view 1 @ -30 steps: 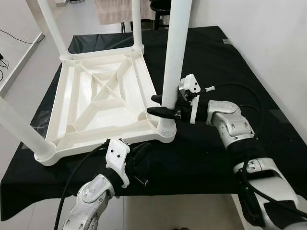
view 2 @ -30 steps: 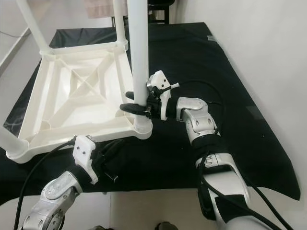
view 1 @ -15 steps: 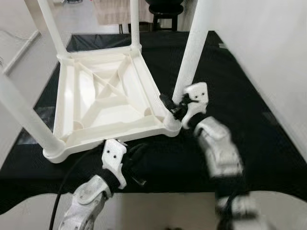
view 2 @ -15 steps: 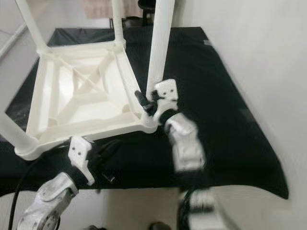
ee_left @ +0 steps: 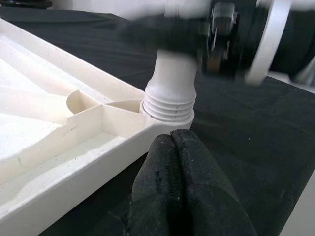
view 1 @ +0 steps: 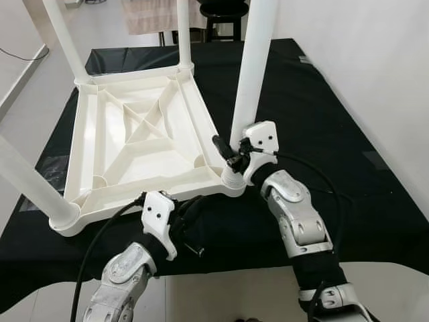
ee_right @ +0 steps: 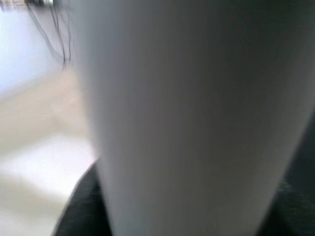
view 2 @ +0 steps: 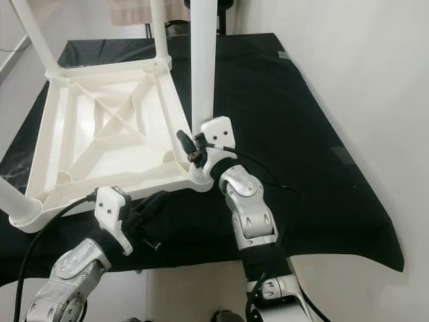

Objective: Building children table

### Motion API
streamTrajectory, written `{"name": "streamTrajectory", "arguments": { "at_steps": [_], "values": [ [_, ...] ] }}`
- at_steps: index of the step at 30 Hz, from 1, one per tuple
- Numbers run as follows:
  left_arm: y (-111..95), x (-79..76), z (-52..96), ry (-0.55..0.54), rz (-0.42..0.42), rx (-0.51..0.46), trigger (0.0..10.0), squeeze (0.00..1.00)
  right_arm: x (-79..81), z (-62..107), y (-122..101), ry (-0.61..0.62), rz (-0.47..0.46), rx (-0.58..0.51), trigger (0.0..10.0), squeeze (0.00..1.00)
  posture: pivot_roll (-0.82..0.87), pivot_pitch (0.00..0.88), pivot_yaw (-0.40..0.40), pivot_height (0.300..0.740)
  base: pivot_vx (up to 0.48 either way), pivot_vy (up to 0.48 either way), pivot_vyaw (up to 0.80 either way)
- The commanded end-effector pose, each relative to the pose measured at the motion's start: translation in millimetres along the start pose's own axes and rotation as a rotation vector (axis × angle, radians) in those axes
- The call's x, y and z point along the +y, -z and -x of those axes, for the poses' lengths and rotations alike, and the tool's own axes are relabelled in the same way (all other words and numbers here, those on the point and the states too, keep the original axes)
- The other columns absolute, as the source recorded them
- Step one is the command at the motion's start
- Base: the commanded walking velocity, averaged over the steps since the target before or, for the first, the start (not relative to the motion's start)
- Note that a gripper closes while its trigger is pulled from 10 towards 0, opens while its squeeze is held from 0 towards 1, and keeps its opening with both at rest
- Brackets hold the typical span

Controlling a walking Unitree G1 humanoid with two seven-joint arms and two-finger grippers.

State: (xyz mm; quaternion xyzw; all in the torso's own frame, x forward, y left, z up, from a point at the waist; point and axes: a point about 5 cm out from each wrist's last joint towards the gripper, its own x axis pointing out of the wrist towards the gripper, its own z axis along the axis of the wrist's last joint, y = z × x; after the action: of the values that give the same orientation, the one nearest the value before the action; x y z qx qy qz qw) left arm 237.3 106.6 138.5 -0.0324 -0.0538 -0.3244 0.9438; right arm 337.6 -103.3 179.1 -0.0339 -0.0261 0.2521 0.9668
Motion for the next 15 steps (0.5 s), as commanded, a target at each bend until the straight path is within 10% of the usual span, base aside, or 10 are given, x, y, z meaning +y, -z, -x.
{"name": "streamTrajectory", "arguments": {
  "at_steps": [1, 3, 4, 15],
  "values": [
    [7.2, 0.4, 1.8, 0.002, 0.014, 0.033, 10.0, 0.00, -5.2, -1.3, 1.1, -0.031, -0.023, 0.006, 10.0, 1.00, 0.00, 0.149, -0.016, 0.740, 0.000, 0.000, 0.00],
    [7.6, 0.1, 1.1, 0.007, 0.017, 0.034, 10.0, 0.00, -10.1, -5.7, -7.6, -0.088, -0.025, -0.032, 10.0, 0.91, 0.01, 0.142, -0.015, 0.740, 0.000, 0.000, 0.00],
    [8.0, -0.2, 0.4, 0.010, 0.019, 0.034, 10.0, 0.00, -15.9, -9.4, -16.2, -0.154, -0.008, -0.065, 10.0, 0.00, 0.01, 0.137, -0.014, 0.740, 0.000, 0.000, 0.00],
    [11.1, -2.4, -1.4, 0.010, 0.022, 0.034, 10.0, 0.00, -34.7, -5.5, -28.3, -0.643, -0.009, -0.056, 10.0, 0.00, 0.04, 0.104, -0.037, 0.740, 0.000, 0.000, 0.00]
  ]
}}
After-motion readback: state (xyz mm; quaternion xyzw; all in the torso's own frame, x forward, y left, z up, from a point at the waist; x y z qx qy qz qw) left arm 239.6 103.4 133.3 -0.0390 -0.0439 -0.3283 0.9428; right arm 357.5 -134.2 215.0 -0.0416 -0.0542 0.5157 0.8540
